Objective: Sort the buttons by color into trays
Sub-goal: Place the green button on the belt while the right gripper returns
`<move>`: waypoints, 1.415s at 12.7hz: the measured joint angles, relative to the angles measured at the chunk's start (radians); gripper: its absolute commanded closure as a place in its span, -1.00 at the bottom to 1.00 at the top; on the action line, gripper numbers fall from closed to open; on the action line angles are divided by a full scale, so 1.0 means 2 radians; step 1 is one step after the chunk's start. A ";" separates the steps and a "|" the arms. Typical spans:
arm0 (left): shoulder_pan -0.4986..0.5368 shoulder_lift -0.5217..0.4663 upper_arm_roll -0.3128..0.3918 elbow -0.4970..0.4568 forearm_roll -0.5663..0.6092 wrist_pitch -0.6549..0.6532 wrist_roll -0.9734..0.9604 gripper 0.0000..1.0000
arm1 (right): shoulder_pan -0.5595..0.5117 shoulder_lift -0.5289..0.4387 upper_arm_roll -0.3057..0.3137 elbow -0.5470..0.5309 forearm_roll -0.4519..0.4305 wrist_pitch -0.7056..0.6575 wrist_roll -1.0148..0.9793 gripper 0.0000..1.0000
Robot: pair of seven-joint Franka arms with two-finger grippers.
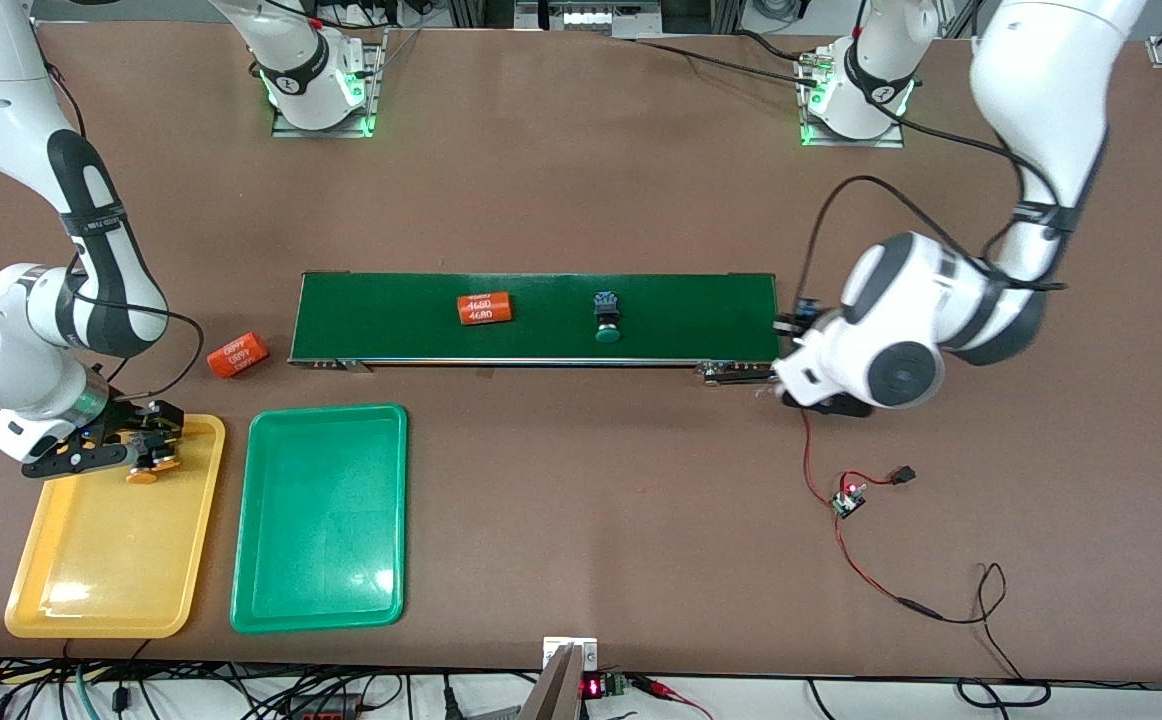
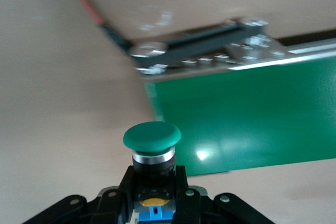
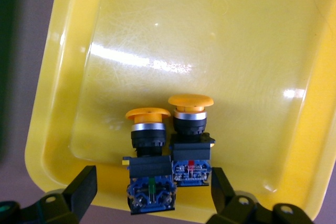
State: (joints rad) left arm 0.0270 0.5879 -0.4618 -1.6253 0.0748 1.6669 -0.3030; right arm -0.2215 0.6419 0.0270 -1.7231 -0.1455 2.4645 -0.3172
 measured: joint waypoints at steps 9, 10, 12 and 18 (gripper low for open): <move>-0.013 0.009 -0.037 -0.062 0.000 0.128 -0.073 -1.00 | 0.045 -0.113 0.035 -0.007 0.061 -0.209 0.096 -1.00; -0.012 0.007 -0.038 -0.061 0.000 0.129 -0.074 -1.00 | 0.049 -0.128 0.051 -0.018 0.061 -0.214 0.124 -1.00; -0.007 -0.001 -0.051 -0.051 0.000 0.130 -0.078 -1.00 | 0.052 -0.154 0.091 -0.047 0.065 -0.216 0.193 -1.00; 0.002 -0.131 -0.023 -0.023 0.001 0.060 -0.056 -1.00 | 0.081 -0.177 0.185 -0.076 0.082 -0.214 0.338 -1.00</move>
State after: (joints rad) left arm 0.0315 0.3252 -0.5074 -1.6704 0.0758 1.7873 -0.4146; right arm -0.0598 0.2888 0.3964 -1.8750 0.0179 2.0358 0.3588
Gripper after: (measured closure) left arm 0.000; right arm 0.000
